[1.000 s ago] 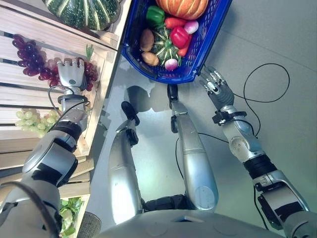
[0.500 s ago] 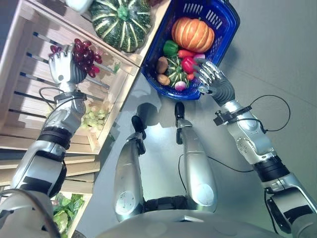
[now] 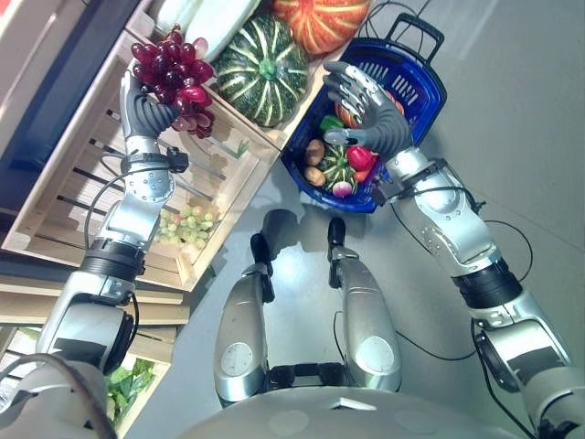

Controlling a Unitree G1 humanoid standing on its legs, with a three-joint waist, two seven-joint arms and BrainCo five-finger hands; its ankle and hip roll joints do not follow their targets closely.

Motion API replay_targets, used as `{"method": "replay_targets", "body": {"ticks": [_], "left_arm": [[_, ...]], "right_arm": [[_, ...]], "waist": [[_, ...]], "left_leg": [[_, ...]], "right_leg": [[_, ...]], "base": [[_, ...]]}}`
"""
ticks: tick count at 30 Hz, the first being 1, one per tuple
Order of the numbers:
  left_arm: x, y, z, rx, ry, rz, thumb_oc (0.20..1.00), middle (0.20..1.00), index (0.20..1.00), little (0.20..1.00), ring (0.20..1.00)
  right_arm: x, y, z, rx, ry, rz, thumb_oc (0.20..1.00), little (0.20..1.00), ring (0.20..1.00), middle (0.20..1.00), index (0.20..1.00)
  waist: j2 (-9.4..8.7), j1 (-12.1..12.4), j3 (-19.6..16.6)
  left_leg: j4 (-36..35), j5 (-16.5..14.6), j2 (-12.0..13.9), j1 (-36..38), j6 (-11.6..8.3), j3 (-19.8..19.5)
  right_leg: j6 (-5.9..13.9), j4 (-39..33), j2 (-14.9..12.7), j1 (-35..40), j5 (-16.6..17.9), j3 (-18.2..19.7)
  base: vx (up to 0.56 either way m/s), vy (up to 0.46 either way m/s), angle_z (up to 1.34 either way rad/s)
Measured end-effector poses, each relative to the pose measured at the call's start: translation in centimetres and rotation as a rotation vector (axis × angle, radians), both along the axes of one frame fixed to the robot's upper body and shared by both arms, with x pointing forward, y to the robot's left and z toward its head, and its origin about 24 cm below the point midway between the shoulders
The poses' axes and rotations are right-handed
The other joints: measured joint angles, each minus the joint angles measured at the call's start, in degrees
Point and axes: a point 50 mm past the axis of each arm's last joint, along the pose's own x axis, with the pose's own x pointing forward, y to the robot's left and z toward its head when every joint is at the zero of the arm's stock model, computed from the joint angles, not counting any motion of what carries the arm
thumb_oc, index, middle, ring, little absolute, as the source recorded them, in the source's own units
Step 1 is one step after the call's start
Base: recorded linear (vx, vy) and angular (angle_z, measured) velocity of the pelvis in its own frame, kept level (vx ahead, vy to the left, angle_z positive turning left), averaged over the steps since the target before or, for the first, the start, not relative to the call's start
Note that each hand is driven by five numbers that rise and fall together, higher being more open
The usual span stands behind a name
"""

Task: Pick up fruits and vegetables into the basket

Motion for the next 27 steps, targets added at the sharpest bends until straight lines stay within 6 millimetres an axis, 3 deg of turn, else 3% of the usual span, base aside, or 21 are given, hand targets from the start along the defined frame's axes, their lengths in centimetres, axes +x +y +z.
{"method": "replay_targets", "body": {"ticks": [4,9,12,17,27], "left_arm": [[0.0,-1.1,1.4,-0.016,-0.017,-0.099,0.2,0.2,0.2,0.2,0.2],[-0.1,-2.3,2.3,-0.015,-0.004,-0.186,0.2,0.2,0.2,0.2,0.2],[0.0,-3.0,2.4,-0.006,0.019,-0.232,0.2,0.2,0.2,0.2,0.2],[-0.1,-4.7,2.0,0.013,0.062,-0.309,0.2,0.2,0.2,0.2,0.2],[-0.5,-6.8,1.9,-0.024,0.1,-0.409,0.2,0.2,0.2,0.2,0.2]], "right_arm": [[0.2,0.9,1.9,-0.026,-0.038,-0.008,1.0,1.0,1.0,1.0,1.0],[0.1,2.3,2.4,-0.045,-0.008,0.024,1.0,1.0,1.0,1.0,1.0],[0.1,3.1,1.9,-0.056,0.041,0.041,1.0,1.0,1.0,1.0,1.0],[0.2,3.9,1.1,-0.033,0.097,0.027,1.0,1.0,1.0,1.0,1.0],[0.1,4.5,-0.3,0.05,0.204,0.001,1.0,1.0,1.0,1.0,1.0]], "waist": [[0.04,0.73,-0.13],[0.08,0.81,-1.66],[0.11,1.22,-2.86],[0.14,1.59,-9.82],[0.06,1.81,-14.04]], "left_leg": [[-1.76,0.3,0.01,3.32,-0.09,-0.32],[-4.33,0.94,0.11,7.63,-0.41,-1.04],[-6.28,1.04,0.26,11.02,-0.54,-1.21],[-8.01,1.28,0.13,11.46,-0.63,-1.87],[-9.82,1.28,-0.03,15.75,-0.55,-1.69]], "right_leg": [[0.02,-1.15,0.03,3.26,-0.12,-0.48],[0.06,-3.63,0.25,8.01,-0.1,-1.63],[0.15,-5.35,0.58,11.47,-0.2,-1.82],[0.4,-6.73,0.85,12.26,-0.38,-2.78],[0.7,-8.37,0.93,16.37,-0.58,-2.65]], "base": [[0.1,-0.041,0.05],[0.14,-0.035,0.08],[0.14,-0.018,0.03],[0.12,-0.005,0.1],[0.08,0.014,0.0]]}}
